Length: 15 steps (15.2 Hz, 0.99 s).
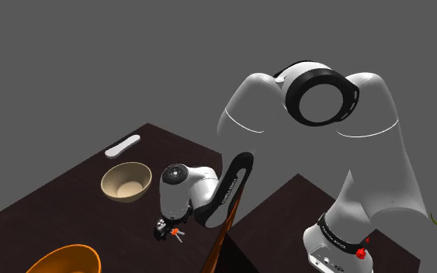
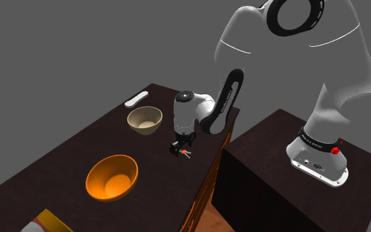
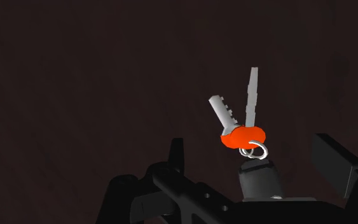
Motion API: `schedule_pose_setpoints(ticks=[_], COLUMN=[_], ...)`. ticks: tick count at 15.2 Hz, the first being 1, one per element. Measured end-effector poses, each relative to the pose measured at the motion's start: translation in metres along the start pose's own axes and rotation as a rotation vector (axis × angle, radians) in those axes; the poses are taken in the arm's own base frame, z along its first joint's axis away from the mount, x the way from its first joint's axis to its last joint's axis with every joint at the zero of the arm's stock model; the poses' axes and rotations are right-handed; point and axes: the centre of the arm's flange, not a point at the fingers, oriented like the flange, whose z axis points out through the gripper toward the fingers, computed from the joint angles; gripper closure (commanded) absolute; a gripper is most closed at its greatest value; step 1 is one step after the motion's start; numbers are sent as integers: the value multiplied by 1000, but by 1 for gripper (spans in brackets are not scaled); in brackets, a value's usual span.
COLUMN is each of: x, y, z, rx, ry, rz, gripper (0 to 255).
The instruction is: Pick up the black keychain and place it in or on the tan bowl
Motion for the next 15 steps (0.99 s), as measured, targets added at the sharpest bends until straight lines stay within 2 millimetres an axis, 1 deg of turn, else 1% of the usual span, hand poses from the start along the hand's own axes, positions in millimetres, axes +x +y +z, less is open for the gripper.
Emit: schedule_pose_setpoints(ticks=[1,11,15], x=[0,0,1], y=[0,-1,1], z=[0,-1,-17], rx=[0,2,0], ry=[0,2,0], rz=[0,-2,0], gripper=[255,255,255])
